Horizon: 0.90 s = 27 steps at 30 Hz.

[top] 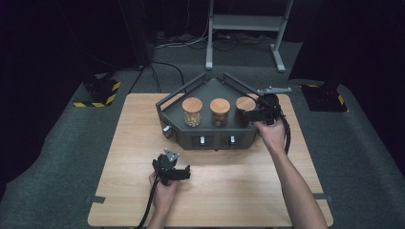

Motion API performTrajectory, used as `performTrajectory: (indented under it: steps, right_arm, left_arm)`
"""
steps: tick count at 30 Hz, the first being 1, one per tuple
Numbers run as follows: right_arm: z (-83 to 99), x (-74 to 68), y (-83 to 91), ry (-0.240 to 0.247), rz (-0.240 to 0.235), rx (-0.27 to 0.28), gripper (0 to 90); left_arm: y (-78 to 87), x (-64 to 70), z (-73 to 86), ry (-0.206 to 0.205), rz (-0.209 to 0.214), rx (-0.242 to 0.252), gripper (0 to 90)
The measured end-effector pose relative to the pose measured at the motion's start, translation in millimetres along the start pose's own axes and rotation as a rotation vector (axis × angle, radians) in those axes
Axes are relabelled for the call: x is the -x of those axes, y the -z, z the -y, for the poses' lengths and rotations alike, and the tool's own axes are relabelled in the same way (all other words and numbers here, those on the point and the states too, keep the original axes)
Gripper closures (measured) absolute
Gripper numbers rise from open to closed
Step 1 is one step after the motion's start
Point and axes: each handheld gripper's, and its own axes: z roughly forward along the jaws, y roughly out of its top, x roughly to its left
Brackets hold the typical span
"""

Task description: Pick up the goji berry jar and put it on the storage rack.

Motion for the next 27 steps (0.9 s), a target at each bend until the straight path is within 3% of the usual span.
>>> performTrajectory:
  steps: [12,27]
  right_arm:
    - [-4.3,6.5,18.6,0.012,-0.002,0.000,6.8]
    - [-4.4,9.2,33.7,0.030,-0.040,0.024,6.3]
  left_arm:
    - [0.0,0.0,-0.1,0.000,0.000,0.000,3.9]
    - [0.0,0.0,0.0,0.000,0.000,0.000,3.9]
